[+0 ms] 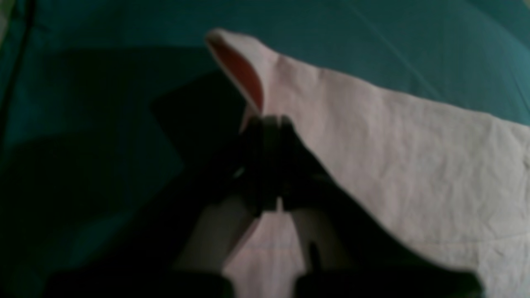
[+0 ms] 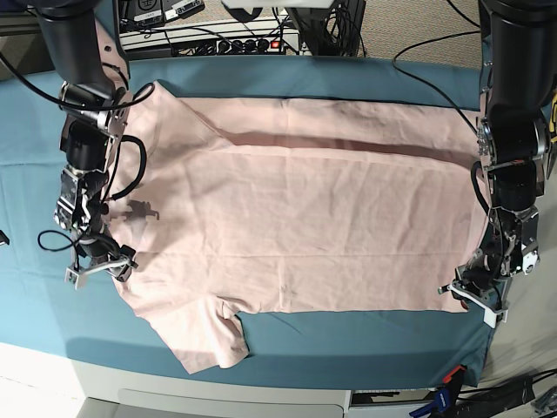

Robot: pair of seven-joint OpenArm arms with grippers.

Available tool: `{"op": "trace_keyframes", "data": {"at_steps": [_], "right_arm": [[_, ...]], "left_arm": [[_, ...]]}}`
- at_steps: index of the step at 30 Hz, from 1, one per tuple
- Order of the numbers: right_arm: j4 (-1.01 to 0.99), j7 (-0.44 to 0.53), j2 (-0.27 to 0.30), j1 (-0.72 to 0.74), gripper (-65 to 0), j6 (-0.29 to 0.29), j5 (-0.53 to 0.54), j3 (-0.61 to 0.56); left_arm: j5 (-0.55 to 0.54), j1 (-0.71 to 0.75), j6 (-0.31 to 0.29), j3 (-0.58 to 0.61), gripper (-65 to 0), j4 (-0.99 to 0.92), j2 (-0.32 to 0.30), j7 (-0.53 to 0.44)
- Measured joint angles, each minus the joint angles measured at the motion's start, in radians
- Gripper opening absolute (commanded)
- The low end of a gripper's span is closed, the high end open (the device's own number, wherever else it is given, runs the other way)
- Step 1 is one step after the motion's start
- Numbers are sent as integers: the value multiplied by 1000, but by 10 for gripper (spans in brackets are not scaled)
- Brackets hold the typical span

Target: Fold the T-shirt properly

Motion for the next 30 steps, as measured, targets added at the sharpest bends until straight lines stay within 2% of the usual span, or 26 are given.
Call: {"op": "trace_keyframes", "data": {"at_steps": [7, 12, 23, 30], "right_arm": [[1, 18, -3, -6, -318, 7, 3, 10], [0, 18, -5, -4, -318, 38, 6, 10], [-2, 18, -6, 2, -318, 38, 11, 10], [-10, -2, -12, 44, -318, 68, 3, 7]], "left_arm": [[0, 0, 0, 0, -650, 0, 0, 0], [0, 0, 0, 0, -650, 0, 0, 0], [0, 0, 0, 0, -650, 0, 0, 0], [0, 0, 0, 0, -650, 0, 0, 0]]}}
